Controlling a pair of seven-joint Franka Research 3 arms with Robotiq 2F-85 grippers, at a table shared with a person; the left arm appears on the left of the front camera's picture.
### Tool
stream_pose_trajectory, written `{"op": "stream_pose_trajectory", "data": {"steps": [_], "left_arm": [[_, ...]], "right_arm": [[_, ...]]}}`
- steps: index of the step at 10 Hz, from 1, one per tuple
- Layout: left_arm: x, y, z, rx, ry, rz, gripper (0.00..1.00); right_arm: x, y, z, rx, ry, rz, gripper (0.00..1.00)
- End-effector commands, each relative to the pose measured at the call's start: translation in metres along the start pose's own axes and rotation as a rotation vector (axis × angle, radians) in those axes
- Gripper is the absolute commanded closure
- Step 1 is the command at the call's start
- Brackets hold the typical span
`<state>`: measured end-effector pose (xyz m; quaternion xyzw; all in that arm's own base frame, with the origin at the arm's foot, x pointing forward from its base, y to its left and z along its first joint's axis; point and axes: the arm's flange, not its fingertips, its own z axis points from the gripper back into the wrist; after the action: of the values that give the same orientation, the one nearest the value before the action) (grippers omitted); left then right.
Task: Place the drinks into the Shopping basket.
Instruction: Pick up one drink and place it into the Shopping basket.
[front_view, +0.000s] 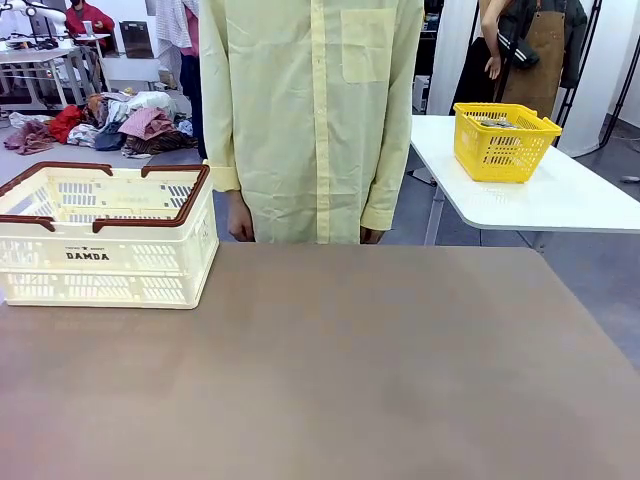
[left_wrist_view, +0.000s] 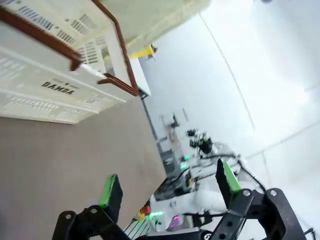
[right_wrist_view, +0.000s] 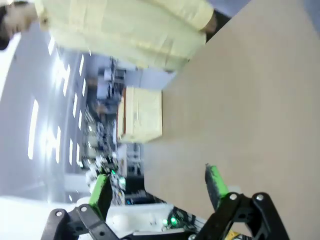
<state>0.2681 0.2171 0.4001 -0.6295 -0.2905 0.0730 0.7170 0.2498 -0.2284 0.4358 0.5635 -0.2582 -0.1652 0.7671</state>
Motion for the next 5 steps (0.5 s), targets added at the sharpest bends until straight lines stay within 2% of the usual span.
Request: {"op": "stream_pose_trajectory", "data": {"steps": [1,3,4,5], "left_arm": [[0.008,0.009,0.001,-0.044,-0.048,0.024,0.00],[0.010,0.012,-0.002,0.018,-0.051,0.021,0.00],[0.001,0.020,0.006,-0.016,-0.052,0.058,0.00],[0.001,0.020,0.006,-0.016,-0.052,0.058,0.00]], "right_arm": [[-0.018,-0.016,-0.007,0.060,-0.078,-0.010,0.00],[-0.021,-0.022,-0.012,0.020,-0.099,-0.011,0.00],[0.000,-0.021,0.018,0.020,-0.083,-0.055,0.00],[0.000,-0.021,0.018,0.020,-0.083,-0.055,0.00]]}}
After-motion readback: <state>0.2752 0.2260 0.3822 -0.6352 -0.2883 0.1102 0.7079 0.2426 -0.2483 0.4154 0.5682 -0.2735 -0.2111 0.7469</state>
